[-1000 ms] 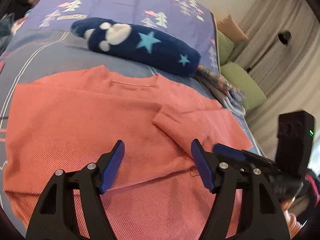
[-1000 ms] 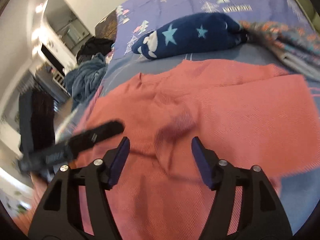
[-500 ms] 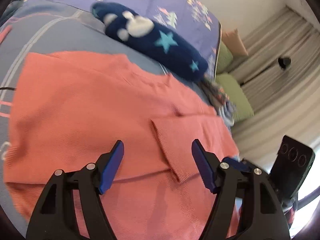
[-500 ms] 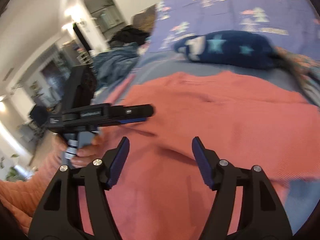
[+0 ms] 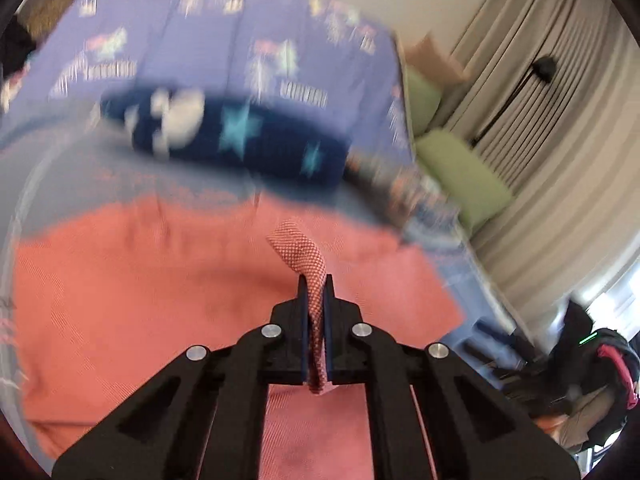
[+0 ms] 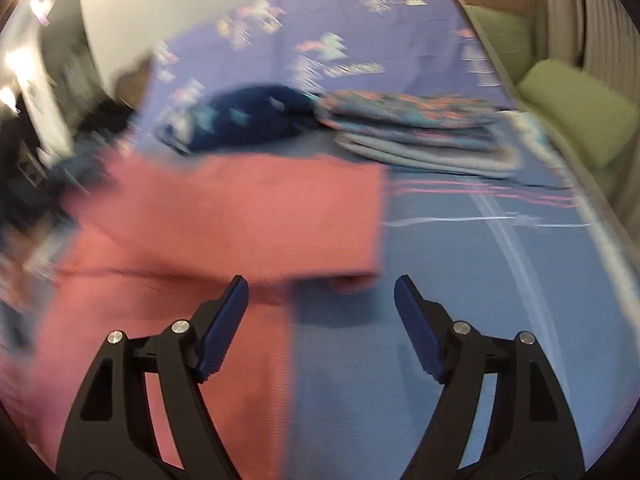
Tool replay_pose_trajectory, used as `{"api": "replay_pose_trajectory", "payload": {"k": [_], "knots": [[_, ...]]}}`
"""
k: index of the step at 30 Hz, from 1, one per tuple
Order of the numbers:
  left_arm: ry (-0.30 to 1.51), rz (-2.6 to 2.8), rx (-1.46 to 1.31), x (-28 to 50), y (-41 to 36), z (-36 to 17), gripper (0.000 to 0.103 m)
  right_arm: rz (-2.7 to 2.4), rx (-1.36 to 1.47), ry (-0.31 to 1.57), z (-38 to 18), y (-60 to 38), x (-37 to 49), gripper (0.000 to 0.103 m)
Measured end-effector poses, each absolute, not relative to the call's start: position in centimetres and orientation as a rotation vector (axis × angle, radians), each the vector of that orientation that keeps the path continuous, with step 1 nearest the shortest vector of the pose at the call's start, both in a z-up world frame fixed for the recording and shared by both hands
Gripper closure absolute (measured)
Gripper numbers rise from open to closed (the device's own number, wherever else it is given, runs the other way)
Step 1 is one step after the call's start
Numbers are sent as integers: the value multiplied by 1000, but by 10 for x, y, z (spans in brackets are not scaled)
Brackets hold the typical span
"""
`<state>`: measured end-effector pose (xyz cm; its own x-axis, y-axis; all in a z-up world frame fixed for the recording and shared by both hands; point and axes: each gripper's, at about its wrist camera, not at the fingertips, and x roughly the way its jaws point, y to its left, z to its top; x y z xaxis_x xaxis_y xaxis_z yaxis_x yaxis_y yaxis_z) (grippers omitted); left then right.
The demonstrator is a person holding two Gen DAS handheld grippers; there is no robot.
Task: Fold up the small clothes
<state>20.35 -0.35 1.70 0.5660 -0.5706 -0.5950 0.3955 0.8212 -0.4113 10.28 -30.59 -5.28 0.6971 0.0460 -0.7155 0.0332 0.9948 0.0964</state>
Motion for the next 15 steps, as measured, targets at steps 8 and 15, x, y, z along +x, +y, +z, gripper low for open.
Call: {"api": "replay_pose_trajectory", "payload": {"k": [8,15], "knots": [[648,-480,-173,201,33,78,98,7,138,897,-77,-305,132,26],[664,-400,-173,206,71,73,97,52,91,869,-64,-284,144,26]]}}
